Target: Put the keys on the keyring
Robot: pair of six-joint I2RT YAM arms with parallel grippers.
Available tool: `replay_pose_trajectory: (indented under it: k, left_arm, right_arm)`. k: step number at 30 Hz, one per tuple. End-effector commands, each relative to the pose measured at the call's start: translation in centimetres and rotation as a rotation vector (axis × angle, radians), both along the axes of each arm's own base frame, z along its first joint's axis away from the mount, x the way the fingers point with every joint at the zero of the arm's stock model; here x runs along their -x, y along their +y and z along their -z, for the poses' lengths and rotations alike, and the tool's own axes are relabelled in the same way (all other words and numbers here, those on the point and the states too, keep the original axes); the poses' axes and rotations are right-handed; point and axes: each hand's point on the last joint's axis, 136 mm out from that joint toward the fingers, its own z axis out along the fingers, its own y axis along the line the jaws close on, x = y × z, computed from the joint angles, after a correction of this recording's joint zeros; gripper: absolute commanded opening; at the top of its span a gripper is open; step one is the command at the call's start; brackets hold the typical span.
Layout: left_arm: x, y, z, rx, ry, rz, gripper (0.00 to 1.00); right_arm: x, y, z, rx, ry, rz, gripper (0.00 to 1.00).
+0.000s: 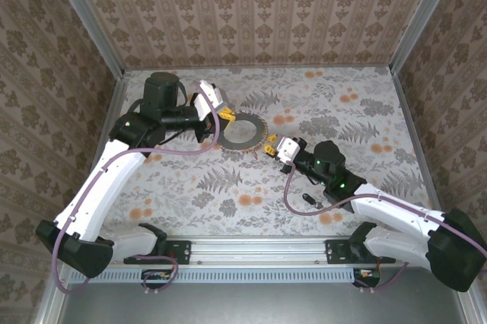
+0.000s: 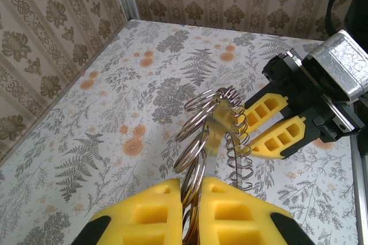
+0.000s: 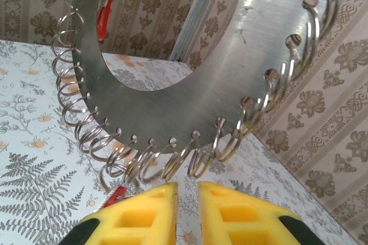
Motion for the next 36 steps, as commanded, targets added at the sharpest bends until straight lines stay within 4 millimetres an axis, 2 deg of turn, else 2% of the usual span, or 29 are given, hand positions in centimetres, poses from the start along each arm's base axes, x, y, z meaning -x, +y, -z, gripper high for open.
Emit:
replay_pose_trajectory:
  k: [1,7,27,36]
  left_arm:
    - [0.7,0.0,-2.7,0.047,-0.068,0.017,0.0]
    - [0.7,-0.1,-2.8,0.053,-0.066,0.015,0.0]
    - [0.6,-0.1,-3.0,0.053,-0.07,0.007,0.0]
    - [0.6,-0.2,-2.8,0.054,-0.065,0.009,0.0]
  right_arm:
    - [0.8,0.5,-0.4,-0.014,-0.004,-0.032,0.18]
    - [0.7,1.0,-0.6,-0.021,-0.012,-0.034,0.15]
    - [1.3,0.9,1.5,-0.004,0.04,-0.02,0.16]
    - [0.6,1.0,-0.7,-0.057,-0.033,0.005,0.16]
